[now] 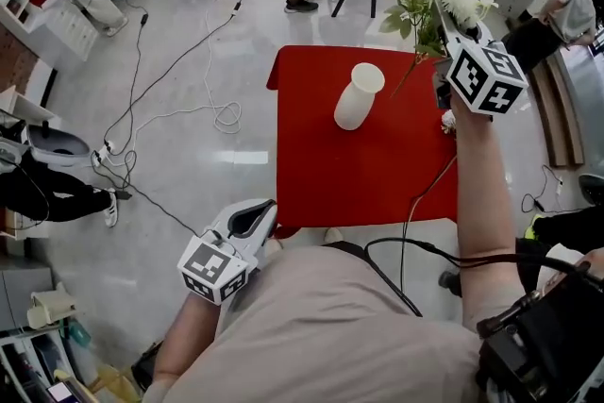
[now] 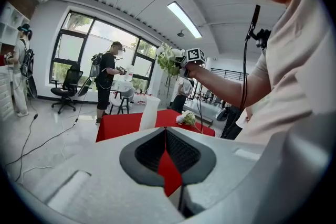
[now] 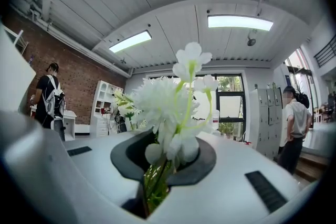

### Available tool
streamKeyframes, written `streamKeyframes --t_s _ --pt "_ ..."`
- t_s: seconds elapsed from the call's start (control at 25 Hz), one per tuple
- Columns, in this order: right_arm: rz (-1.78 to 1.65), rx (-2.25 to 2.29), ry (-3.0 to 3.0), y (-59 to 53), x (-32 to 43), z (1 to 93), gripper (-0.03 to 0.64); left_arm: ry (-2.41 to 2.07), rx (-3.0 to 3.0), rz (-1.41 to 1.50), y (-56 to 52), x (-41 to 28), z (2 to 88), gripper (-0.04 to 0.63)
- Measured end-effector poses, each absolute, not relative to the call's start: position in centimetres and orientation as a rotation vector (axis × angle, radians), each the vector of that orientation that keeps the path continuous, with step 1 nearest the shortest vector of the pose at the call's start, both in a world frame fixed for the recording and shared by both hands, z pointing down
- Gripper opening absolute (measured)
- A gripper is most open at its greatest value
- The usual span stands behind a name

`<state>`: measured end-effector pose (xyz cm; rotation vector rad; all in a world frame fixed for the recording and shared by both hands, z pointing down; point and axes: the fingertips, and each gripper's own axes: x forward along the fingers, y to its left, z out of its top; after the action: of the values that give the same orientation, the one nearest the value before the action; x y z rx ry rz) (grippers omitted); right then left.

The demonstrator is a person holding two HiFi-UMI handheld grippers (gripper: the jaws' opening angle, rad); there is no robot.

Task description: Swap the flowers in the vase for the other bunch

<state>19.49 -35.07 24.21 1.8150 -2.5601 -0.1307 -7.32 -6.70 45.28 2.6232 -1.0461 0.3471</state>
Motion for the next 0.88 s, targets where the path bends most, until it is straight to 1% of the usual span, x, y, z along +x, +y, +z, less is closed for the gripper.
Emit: streamKeyframes --t_s 0.24,0.48,0.88 --pt "-0.15 1.794 -2.589 -36.9 14.6 21.9 0.064 -1.107 2.588 0.304 -6.9 -11.2 43.1 0.008" --pt "-0.192 1.777 -2.622 -38.0 13.3 21.5 0.064 -1.163 2.552 0.293 -6.5 -12.0 43.0 0.008" --pt "-0.2 1.731 -2.64 -38.5 10.2 25.7 0.064 -1.201 2.505 0.283 -6.3 -14.1 43.8 0.008"
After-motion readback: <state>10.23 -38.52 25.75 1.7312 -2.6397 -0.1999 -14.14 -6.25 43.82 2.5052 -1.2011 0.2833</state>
